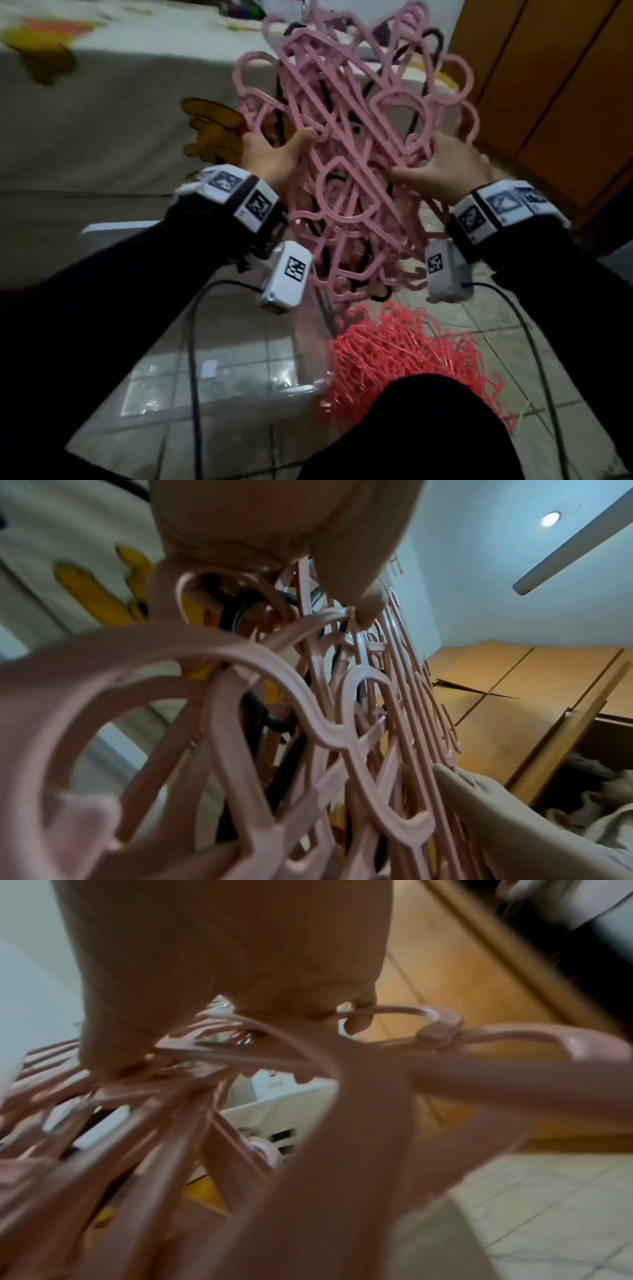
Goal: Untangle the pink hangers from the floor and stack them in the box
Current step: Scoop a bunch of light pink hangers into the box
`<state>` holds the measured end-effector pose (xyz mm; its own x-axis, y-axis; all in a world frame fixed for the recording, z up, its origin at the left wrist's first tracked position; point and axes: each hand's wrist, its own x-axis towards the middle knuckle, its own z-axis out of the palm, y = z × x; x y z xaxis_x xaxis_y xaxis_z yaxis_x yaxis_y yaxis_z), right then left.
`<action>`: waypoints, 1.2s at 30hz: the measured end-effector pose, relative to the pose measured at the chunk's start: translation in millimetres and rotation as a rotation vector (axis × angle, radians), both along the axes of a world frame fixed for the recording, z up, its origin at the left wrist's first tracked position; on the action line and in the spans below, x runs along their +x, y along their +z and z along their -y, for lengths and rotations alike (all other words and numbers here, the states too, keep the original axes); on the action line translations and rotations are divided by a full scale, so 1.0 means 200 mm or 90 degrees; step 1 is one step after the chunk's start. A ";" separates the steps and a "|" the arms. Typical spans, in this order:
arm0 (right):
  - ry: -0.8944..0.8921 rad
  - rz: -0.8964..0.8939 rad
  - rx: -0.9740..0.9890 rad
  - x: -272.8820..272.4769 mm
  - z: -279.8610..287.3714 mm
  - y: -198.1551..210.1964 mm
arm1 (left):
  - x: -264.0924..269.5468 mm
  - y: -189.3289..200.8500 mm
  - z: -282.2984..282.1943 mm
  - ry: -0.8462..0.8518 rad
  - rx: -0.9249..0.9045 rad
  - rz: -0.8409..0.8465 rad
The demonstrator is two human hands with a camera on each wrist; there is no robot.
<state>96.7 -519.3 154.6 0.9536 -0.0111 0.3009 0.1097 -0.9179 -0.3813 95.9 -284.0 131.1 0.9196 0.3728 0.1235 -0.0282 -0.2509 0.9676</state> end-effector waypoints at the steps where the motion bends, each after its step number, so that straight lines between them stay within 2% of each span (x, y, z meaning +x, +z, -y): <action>1: 0.017 0.001 0.021 0.02 -0.10 0.01 | -0.01 0.03 -0.11 0.009 0.013 0.009; 6: 0.093 -0.047 0.081 0.05 -0.54 -0.14 | -0.10 -0.01 -0.59 0.040 0.128 -0.001; 11: 0.109 -0.178 0.060 -0.02 -0.84 -0.44 | -0.23 -0.26 -0.88 0.044 0.129 -0.032; 13: 0.107 -0.191 0.014 -0.04 -0.93 -0.53 | -0.28 -0.38 -0.95 0.055 0.124 -0.048; 16: 0.102 -0.239 0.003 -0.07 -1.03 -0.68 | -0.34 -0.54 -1.05 0.049 0.129 -0.121; 19: 0.130 -0.344 0.034 -0.07 -1.08 -0.84 | -0.37 -0.66 -1.13 -0.039 0.183 -0.207; 23: 0.173 -0.449 0.006 -0.05 -1.13 -0.96 | -0.40 -0.75 -1.18 -0.112 0.247 -0.313; 29: 0.151 -0.403 -0.007 -0.05 -1.14 -1.09 | -0.43 -0.79 -1.19 -0.211 0.322 -0.396; 31: 0.158 -0.416 -0.036 -0.06 -1.11 -1.14 | -0.44 -0.82 -1.18 -0.250 0.360 -0.397; 34: 0.140 -0.519 -0.131 -0.06 -1.04 -1.22 | -0.45 -0.86 -1.17 -0.316 0.455 -0.393; 36: 0.157 -0.563 -0.199 -0.05 -1.00 -1.26 | -0.46 -0.87 -1.15 -0.321 0.485 -0.363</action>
